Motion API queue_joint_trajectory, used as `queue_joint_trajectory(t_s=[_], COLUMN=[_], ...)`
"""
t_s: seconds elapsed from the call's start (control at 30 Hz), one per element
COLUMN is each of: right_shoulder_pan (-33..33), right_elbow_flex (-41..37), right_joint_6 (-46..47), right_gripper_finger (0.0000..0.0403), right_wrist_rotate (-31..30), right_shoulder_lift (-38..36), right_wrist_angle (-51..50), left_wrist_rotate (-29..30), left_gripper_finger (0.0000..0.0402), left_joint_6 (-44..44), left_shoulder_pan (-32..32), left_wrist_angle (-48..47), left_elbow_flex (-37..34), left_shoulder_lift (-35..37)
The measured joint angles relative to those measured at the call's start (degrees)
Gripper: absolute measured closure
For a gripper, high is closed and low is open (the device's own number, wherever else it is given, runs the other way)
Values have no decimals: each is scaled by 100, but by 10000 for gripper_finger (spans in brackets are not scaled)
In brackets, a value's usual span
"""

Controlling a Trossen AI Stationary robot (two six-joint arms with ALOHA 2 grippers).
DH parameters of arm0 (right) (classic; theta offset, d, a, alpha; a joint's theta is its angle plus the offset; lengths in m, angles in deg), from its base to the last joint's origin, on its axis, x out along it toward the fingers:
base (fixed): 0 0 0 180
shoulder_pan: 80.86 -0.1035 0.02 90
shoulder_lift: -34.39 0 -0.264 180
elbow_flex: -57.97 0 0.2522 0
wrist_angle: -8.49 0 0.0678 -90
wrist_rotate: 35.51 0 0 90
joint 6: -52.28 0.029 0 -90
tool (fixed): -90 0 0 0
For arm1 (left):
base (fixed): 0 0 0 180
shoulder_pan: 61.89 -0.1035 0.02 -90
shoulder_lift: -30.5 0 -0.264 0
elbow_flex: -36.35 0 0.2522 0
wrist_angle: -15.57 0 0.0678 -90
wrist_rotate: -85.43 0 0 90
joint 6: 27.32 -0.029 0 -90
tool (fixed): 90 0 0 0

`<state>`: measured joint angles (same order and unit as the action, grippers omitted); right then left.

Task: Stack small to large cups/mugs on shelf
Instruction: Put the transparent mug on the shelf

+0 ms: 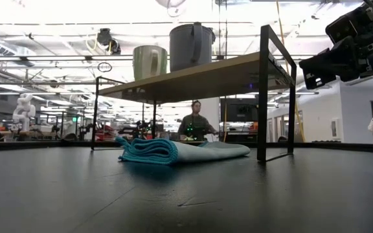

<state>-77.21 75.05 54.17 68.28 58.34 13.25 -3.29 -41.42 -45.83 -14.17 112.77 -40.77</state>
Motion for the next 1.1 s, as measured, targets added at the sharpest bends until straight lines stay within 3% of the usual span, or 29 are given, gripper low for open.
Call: queue_joint_trajectory(t_s=[0.27,0.67,1.1], right_shoulder_pan=[1,2,0], right_elbow_flex=[1,0,0], right_joint_6=[1,2,20], right_gripper_finger=[403,403,403], right_wrist_rotate=[0,1,1], right_shoulder_lift=[7,55,68], right_wrist_angle=[-21,3,-24], left_wrist_rotate=[-201,-300,-931], left_gripper_finger=[399,399,399], left_joint_6=[267,-460,-640], left_shoulder_pan=[-263,-386,-1257], left_wrist_angle=[-389,-1473,-2518], left_elbow_flex=[590,2644,4765], left_shoulder_lift=[-383,-1543,-2662])
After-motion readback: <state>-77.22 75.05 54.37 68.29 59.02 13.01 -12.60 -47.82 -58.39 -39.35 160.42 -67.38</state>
